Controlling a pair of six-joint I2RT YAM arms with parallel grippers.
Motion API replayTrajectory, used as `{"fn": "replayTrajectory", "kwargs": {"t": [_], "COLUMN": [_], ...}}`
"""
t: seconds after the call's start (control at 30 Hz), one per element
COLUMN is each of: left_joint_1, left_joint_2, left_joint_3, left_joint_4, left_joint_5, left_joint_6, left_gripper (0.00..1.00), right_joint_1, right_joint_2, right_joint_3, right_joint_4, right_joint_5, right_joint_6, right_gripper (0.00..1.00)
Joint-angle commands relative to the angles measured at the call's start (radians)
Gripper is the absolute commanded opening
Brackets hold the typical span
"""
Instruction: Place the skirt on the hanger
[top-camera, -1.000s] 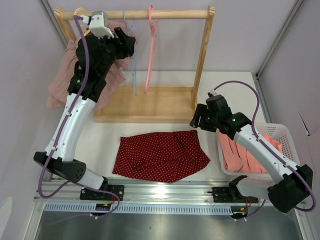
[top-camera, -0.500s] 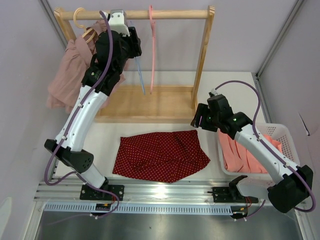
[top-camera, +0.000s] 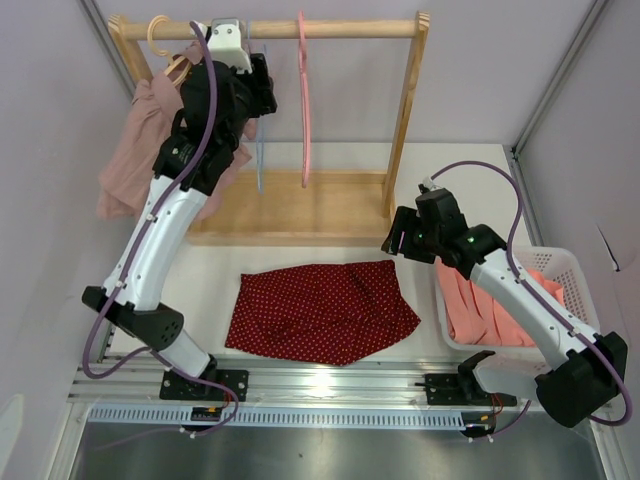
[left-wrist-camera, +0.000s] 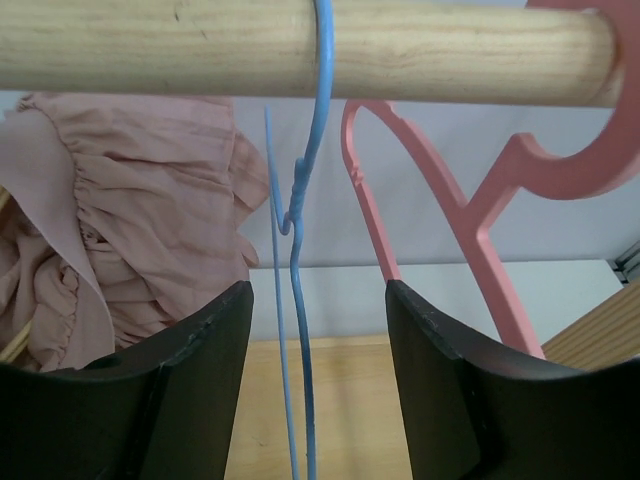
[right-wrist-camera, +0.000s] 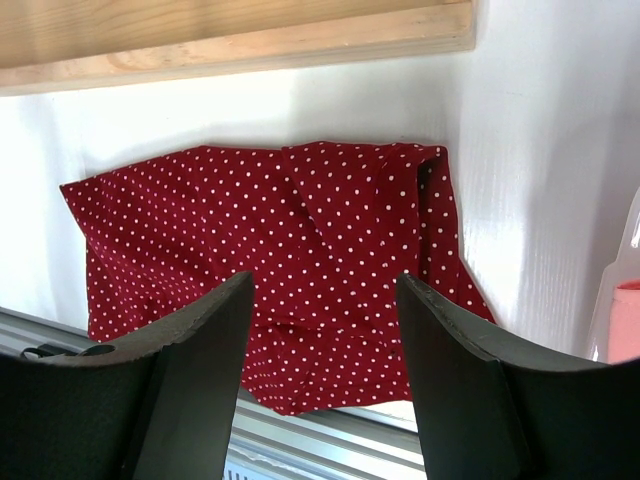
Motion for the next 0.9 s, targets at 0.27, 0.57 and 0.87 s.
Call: {"fn": "replayTrajectory", "kwargs": {"t": [0.27, 0.57, 0.87], "left_joint_1": [-0.124, -0.237, -0.243], "left_joint_2": [-0.133, -0.002, 0.101], "left_joint_3": [0.036, 0.117, 0.146], "left_joint_4": [0.045, 0.041, 0.041], "left_joint_5": [-0.063, -0.108, -0.134], "left_joint_6": [0.087, 0.115, 0.099], "left_gripper": [0.66, 0.67, 0.67], "right_joint_1": [-0.002, -0.004, -0.007], "right_joint_2": [-0.026, -0.045, -0.059], "right_joint_3": [0.037, 0.037, 0.044], "right_joint_4": [0.008, -0.002, -0.027], "right_joint_5": [-0.007, -0.005, 0.000], "right_joint_6": [-0.016, -0.013, -0.024], "right_gripper": [0.65, 0.65, 0.65]}}
